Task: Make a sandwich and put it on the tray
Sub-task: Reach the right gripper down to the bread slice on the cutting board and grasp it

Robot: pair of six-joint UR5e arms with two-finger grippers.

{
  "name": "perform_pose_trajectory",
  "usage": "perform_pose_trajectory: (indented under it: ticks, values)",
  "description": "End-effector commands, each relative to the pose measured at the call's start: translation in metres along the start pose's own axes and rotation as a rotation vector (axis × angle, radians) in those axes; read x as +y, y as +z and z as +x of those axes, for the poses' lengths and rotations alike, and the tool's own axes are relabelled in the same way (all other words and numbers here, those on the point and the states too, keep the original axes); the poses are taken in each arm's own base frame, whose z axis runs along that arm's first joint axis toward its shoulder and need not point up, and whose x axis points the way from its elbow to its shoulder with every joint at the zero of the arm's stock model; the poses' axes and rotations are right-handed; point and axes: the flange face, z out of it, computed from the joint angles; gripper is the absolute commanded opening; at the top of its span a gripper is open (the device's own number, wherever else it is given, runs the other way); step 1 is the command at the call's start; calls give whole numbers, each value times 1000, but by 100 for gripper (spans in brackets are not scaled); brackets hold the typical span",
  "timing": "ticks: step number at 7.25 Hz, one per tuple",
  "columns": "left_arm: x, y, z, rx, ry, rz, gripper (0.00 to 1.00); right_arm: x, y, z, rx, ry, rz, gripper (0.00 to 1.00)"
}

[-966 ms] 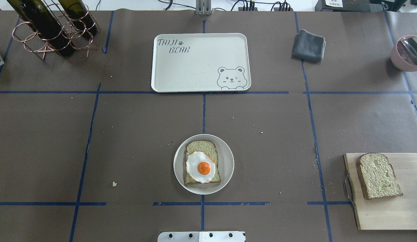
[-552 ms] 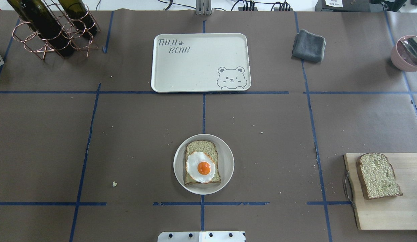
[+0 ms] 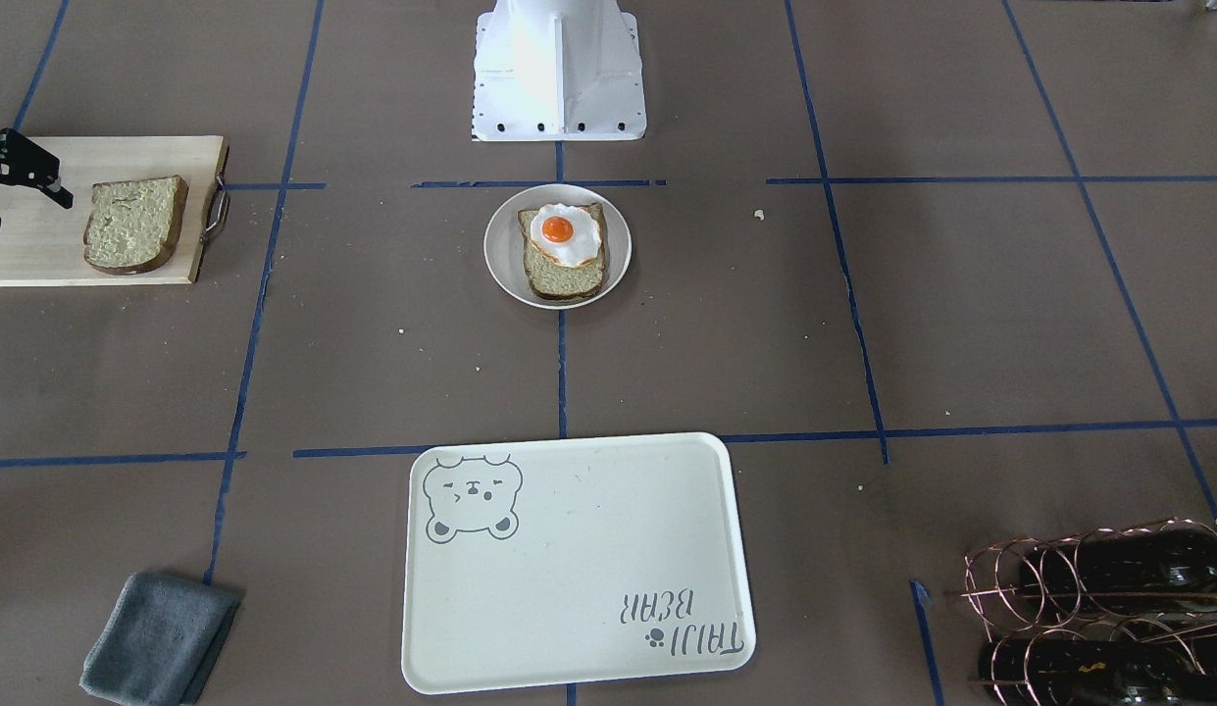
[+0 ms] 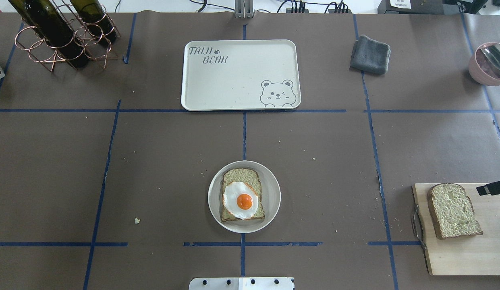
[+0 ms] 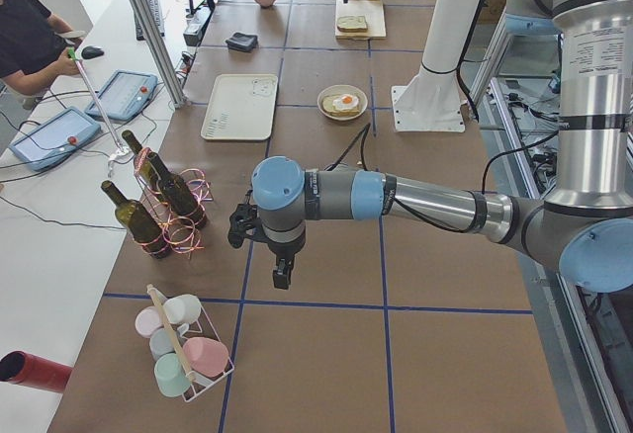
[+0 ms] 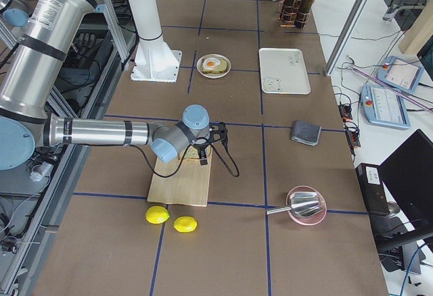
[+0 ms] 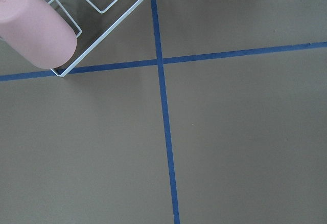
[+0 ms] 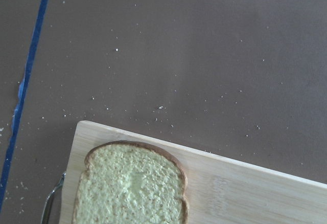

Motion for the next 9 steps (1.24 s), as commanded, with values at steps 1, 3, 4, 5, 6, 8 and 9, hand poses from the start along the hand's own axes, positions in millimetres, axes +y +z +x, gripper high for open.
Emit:
perform_pose_trajectory:
  ticks: [1,3,4,5,6,8,9]
  values:
    - [0,0,1,9,0,1,100,8,19,-2,13,3,-20,100]
    - [0,-1,1,8,1,2,100,12,34,-10,28,42,-43,100]
    - [0,0,1,9,0,1,100,15,44,-25,7,117,-57,94]
    - [1,0,1,9,0,1,100,21,52,-32,-8,140,-71,88]
    - [1,0,0,9,-1,0,100,25,58,-22,-10,139,-71,83]
    - [1,0,0,9,-1,0,100,28,62,-14,-14,139,-68,76]
    - [1,0,1,9,0,1,100,28,62,-13,-12,167,-65,69]
